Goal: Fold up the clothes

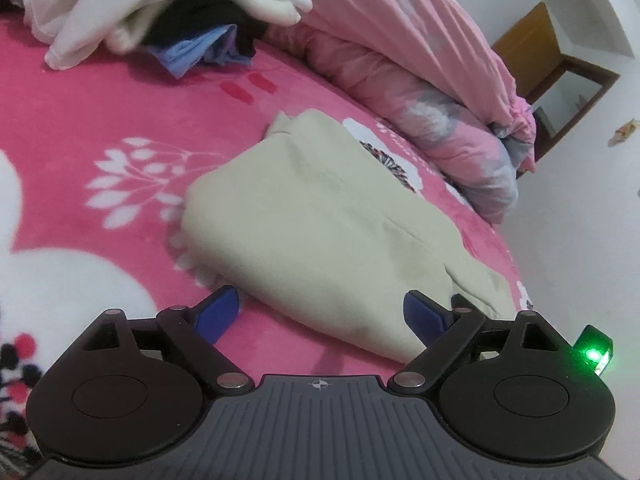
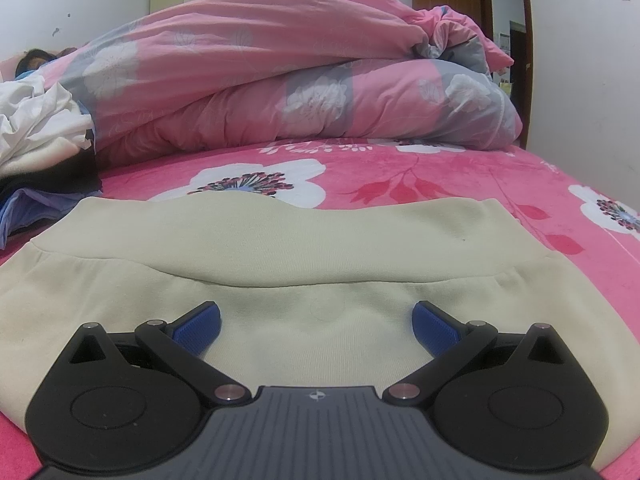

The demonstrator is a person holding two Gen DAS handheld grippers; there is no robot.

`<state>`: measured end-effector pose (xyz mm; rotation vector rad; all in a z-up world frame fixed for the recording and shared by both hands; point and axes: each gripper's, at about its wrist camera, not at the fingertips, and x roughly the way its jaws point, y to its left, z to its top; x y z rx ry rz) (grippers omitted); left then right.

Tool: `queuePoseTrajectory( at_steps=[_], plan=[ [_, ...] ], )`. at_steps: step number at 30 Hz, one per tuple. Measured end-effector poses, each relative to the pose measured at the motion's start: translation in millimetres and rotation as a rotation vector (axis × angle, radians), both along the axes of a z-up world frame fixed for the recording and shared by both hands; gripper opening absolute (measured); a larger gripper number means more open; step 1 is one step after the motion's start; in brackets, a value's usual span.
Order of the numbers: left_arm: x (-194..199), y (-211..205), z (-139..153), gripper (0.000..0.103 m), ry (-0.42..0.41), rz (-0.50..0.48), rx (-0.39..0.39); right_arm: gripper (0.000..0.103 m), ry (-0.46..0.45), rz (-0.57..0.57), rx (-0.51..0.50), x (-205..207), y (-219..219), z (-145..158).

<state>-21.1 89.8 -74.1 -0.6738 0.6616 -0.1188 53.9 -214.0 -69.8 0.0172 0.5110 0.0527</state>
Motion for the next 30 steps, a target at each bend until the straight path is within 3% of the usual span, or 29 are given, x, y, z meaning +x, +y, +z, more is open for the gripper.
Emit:
queuePoseTrajectory(
  at_steps=[4, 9, 17, 25, 30],
  plan=[
    [13.5, -0.6, -3.2, 0.087, -0.005, 0.024, -0.025, 0.103, 0.0, -0.001, -0.001, 0.0, 0.2, 0.0],
    [26.6, -5.2, -4.9, 0.083, -0.017, 0.045, 0.008, 0.103, -0.001, 0.0, 0.002, -0.1, -0.4, 0.0],
    [39.1, -13.5, -10.8, 0.064, -0.061, 0.121, 0.059, 0.103, -0.004, -0.001, 0.003, -0.4, 0.1, -0.9],
    [35.8, -32.3, 5.2, 0.032, -0.14, 0.14, 0.239, 0.103, -0.01, -0.001, 0.009, -0.8, -0.7, -1.8],
    [32.5, -42.4, 22.9, 0.026, -0.2, 0.143, 0.299, 0.103, -0.015, 0.0, 0.015, -0.6, -1.3, -2.2]
  ],
)
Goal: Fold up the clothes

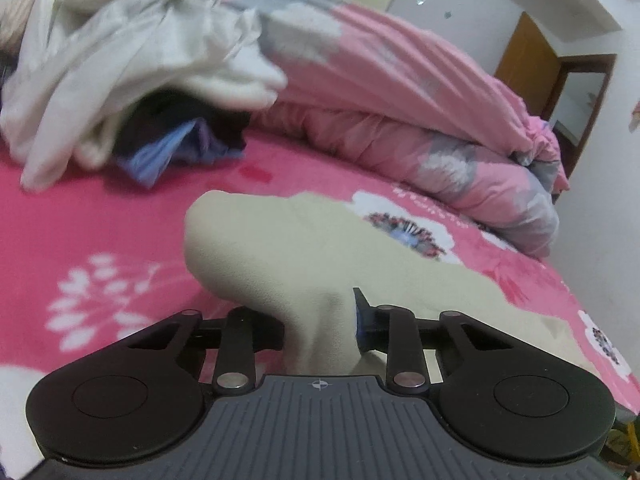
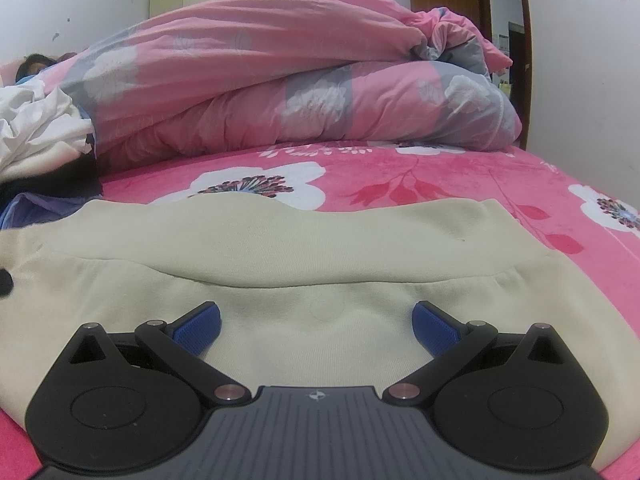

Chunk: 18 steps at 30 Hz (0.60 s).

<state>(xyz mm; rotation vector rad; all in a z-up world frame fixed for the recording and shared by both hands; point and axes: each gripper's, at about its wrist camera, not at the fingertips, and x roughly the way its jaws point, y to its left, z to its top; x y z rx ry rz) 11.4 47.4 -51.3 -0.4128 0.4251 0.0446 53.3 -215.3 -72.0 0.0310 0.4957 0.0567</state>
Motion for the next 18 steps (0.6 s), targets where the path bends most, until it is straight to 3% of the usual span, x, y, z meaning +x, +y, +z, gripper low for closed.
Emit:
queuePoseTrajectory(
  at_steps=[9, 18],
  plan=[
    [1.4, -39.4, 47.0, 0.023, -0.147, -0.1, 0.122, 0.103, -0.026, -0.015, 0.024, -4.9, -3.8, 3.5],
    [7.8, -90.4, 76.4, 0.022, -0.235, -0.225, 0.2, 0.103, -0.05, -0.037, 0.071, -29.2, -26.4, 15.7]
  ],
)
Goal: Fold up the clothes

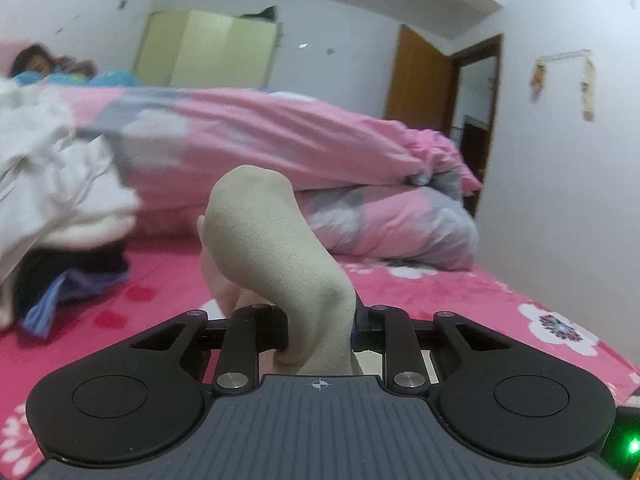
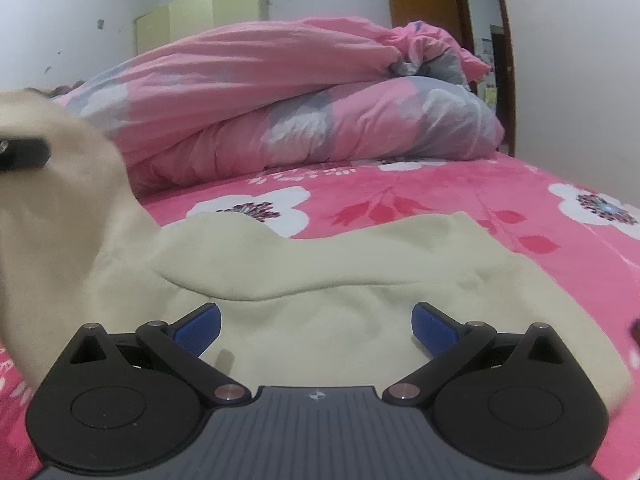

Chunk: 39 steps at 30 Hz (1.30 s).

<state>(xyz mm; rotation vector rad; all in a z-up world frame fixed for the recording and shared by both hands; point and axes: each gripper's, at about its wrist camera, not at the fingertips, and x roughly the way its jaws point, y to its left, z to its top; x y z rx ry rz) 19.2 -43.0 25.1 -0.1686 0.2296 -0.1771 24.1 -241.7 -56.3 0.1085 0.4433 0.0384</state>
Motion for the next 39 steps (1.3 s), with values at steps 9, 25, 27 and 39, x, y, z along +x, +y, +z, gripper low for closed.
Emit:
queuePoseTrajectory(
  at_steps=[9, 25, 27, 39],
  plan=[
    [3.1, -50.4, 6.1, 0.022, -0.034, -0.132, 0.075, 0.097, -0.013, -0.038, 0.004, -32.3, -25.5, -1.1],
    [15.4, -145.5, -16.7, 0.022, 0.027, -0.411, 0.256, 0.076, -0.043, -0.188, 0.123, -88.5, -70.1, -25.6],
    [15.9, -154.3, -22.3, 0.022, 0.045, -0.447, 0.271, 0.076, -0.047, -0.195, 0.138, -92.1, -75.5, -29.6],
    [13.2, -167.6, -41.9, 0.066, 0.193, -0.649, 0.249, 0.073, -0.059, -0.197, 0.17, -97.1, -84.8, -36.5]
  ],
)
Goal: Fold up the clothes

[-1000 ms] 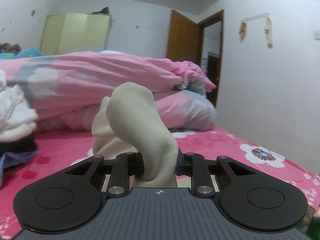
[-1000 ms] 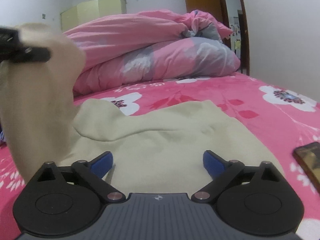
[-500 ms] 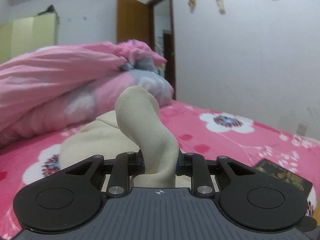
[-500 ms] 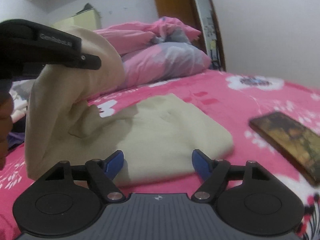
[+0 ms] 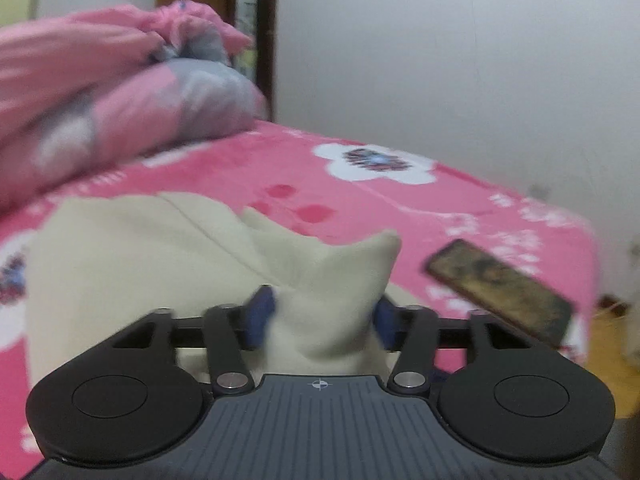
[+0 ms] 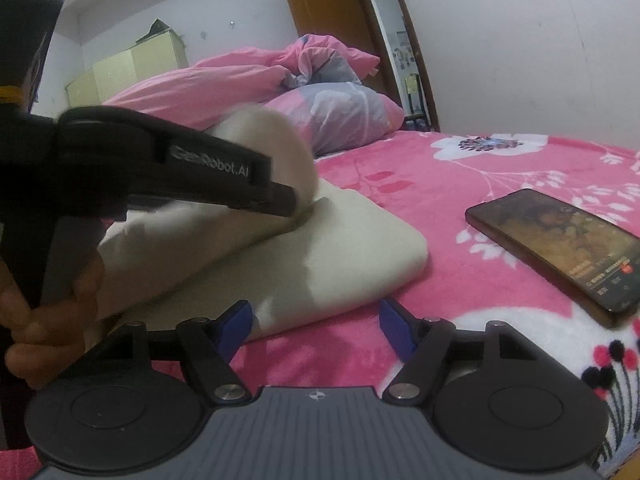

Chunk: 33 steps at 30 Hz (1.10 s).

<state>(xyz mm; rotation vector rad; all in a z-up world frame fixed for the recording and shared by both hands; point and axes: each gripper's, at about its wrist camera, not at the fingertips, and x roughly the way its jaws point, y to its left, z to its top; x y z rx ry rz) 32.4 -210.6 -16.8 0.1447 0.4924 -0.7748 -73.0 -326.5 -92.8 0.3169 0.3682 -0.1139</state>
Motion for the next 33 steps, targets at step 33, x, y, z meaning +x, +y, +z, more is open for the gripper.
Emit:
queuePoseTrajectory(
  at_steps=[33],
  plan=[
    [-54.9, 223.5, 112.4, 0.101, -0.213, 0.455, 0.458, 0.1, 0.084, 0.151, 0.525, 0.6, -54.5, 18.3]
  ],
)
